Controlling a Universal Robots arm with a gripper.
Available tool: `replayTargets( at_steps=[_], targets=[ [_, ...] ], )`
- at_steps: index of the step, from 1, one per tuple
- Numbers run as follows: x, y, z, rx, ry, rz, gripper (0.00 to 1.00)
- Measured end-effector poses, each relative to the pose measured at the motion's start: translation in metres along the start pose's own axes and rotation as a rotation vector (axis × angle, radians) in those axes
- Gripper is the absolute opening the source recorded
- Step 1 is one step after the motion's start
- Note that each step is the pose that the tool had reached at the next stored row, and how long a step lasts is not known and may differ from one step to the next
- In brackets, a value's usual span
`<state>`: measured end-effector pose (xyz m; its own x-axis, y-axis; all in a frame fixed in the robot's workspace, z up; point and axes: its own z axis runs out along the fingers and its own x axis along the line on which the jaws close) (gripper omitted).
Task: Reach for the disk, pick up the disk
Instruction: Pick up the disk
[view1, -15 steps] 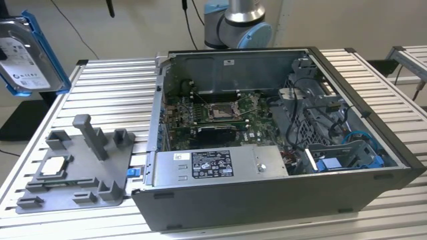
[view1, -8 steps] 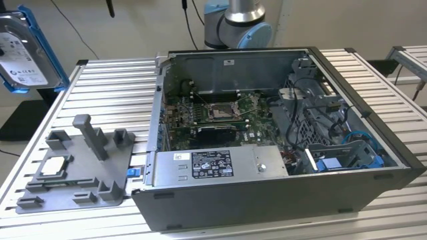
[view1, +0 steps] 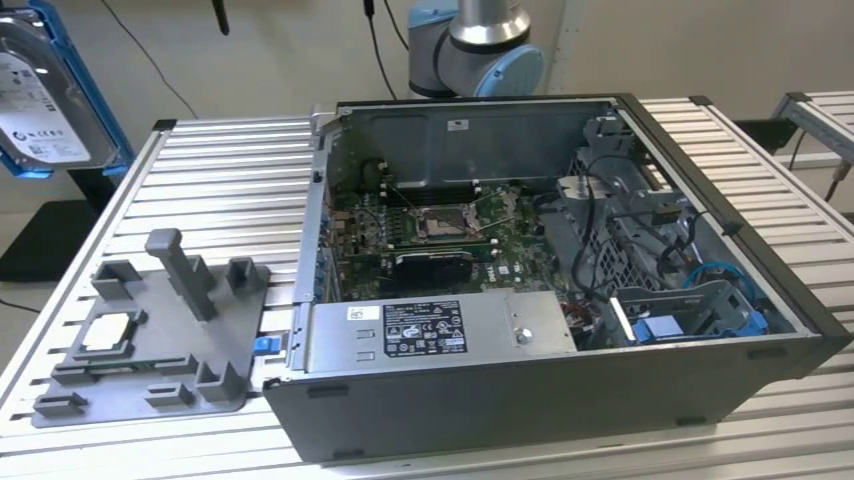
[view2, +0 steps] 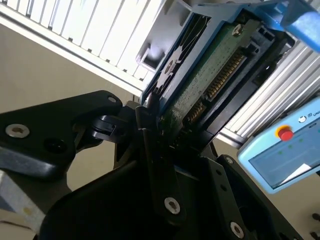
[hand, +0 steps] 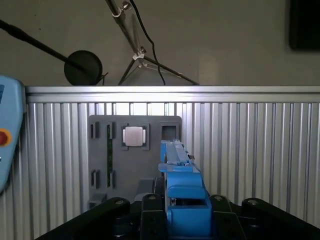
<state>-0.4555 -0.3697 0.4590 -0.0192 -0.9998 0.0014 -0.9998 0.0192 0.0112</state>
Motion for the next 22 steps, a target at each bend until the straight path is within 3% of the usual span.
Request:
replayTargets(
  at_steps=[22],
  targets=[
    [0.0000, 0.0003, -0.0343, -0.0002, 0.0002, -0.002, 0.00]
  ],
)
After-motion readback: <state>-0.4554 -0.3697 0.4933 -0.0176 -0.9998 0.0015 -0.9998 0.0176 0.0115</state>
